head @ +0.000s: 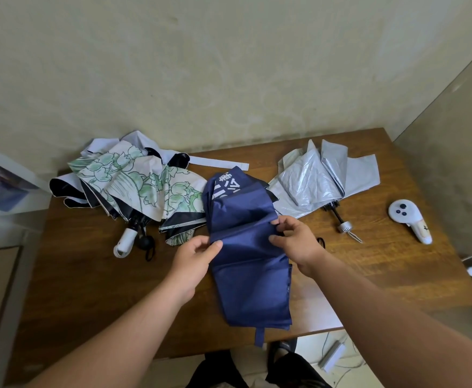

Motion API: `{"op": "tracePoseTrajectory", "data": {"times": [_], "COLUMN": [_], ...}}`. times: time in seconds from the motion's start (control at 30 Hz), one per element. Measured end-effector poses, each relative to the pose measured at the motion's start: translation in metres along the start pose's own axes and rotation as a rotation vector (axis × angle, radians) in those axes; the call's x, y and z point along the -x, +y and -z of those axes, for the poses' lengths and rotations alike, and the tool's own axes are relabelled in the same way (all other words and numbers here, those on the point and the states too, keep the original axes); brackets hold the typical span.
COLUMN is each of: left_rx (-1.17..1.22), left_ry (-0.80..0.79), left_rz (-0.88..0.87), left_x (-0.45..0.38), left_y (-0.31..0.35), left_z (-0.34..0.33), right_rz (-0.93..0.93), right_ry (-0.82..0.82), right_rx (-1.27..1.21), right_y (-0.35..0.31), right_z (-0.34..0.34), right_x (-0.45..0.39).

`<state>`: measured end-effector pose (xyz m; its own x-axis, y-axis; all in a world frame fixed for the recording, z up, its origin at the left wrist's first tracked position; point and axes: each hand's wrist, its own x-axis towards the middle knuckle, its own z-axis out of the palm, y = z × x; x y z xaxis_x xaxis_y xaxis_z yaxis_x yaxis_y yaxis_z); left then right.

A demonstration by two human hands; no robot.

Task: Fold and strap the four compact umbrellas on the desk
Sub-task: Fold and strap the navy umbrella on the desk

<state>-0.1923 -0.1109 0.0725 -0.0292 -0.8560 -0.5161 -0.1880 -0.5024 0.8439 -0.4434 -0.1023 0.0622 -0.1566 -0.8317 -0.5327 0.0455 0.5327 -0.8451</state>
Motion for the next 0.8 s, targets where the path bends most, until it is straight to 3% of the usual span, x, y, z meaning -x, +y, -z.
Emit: {"op": "tracePoseTrajectory", "data": {"times": [0.13, 0.23, 0.33, 0.43, 0.6, 0.8], "left_rx": [0.008, -0.029, -0.022, -0.182, -0.523, -0.522], "left_ry": [-0.005, 0.023, 0.018, -0.008, -0.020, -0.013], "left_rz": [-0.015, -0.010, 0.002, -0.078, -0.218, -0.219], "left_x": [0.006, 0.009, 0.014, 0.015, 0.013, 0.025], "left_y": [0.000, -0.004, 0.000, 0.005, 0.013, 0.013], "left_z": [0.002, 0.003, 0.004, 0.007, 0.016, 0.018], "right_rz": [0.053, 0.249, 0.350, 0.390, 0.395, 0.309], "right_ry": [0.067, 0.118, 0.156, 0.140, 0.077, 0.018], "right_rx": [0.158, 0.485, 0.611, 0.731, 0.630, 0.361], "right_y": [-0.003, -0.004, -0.004, -0.012, -0.028, -0.001], "right_z": [0.001, 0.000, 0.000, 0.003, 0.008, 0.022], "right_x": [0.007, 0.009, 0.009, 0.011, 0.022, 0.041]}}
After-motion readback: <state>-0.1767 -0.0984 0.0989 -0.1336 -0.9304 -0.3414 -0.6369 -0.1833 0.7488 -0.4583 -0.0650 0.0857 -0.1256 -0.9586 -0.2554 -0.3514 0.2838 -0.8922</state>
